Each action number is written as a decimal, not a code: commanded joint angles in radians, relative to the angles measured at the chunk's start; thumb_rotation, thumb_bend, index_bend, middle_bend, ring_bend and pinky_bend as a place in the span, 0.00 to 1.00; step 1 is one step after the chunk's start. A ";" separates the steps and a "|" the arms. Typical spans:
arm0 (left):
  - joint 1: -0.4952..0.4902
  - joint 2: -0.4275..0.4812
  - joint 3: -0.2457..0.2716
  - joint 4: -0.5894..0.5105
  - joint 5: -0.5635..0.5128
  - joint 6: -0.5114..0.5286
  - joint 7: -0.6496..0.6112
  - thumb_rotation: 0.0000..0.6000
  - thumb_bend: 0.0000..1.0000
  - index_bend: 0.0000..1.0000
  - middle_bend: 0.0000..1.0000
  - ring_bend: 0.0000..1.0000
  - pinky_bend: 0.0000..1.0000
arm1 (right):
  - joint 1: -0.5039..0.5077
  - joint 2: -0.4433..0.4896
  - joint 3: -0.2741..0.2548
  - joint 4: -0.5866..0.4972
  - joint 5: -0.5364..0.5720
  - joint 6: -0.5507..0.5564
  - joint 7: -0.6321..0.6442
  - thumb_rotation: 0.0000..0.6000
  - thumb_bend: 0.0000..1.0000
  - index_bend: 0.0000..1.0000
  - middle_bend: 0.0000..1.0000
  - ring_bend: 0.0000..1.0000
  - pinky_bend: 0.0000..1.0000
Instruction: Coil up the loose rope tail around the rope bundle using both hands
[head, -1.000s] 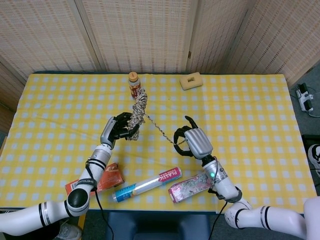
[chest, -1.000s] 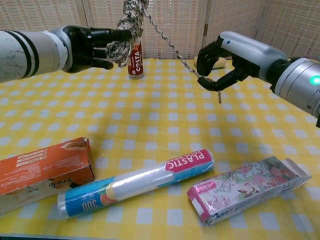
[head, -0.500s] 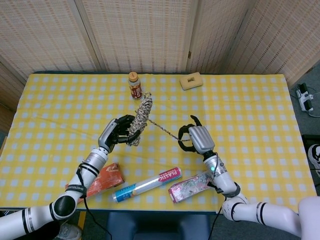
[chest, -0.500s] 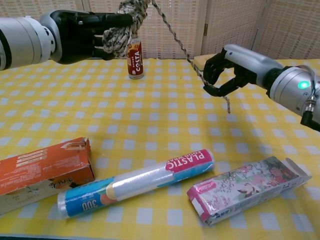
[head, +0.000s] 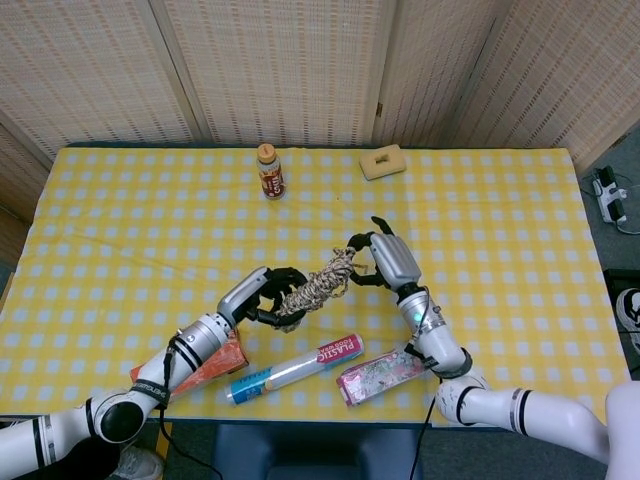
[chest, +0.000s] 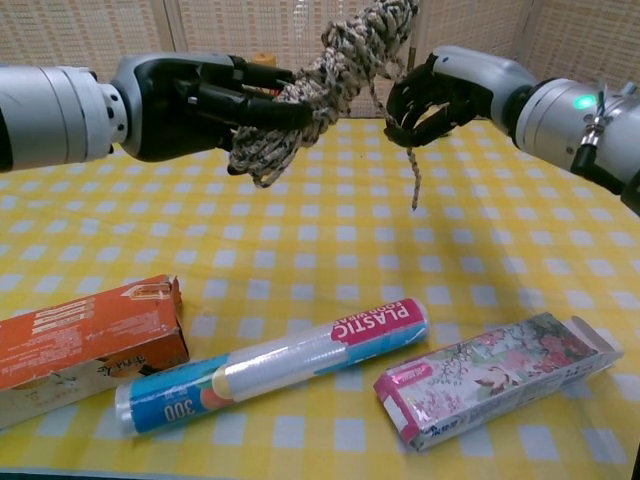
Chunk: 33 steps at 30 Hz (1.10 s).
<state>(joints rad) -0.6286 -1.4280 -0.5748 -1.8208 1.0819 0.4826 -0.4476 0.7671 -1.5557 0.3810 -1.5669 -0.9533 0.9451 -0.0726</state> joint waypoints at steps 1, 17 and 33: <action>-0.021 0.006 0.034 0.029 0.078 -0.012 -0.011 1.00 0.69 0.79 0.83 0.78 0.80 | 0.016 0.019 0.015 -0.021 0.027 -0.013 -0.017 1.00 0.52 0.80 0.52 0.39 0.00; -0.032 -0.002 0.027 0.049 0.175 0.032 -0.350 1.00 0.68 0.79 0.83 0.78 0.80 | 0.087 0.156 -0.068 -0.035 0.065 -0.316 0.035 1.00 0.52 0.80 0.52 0.40 0.00; -0.148 0.060 0.172 0.135 0.493 0.041 -0.581 1.00 0.69 0.80 0.83 0.77 0.79 | 0.160 0.184 -0.064 -0.026 0.131 -0.357 0.103 1.00 0.53 0.80 0.52 0.39 0.00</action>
<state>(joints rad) -0.7559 -1.3765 -0.4253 -1.7045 1.5530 0.5104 -1.0136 0.9245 -1.3745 0.3153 -1.5895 -0.8244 0.5852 0.0269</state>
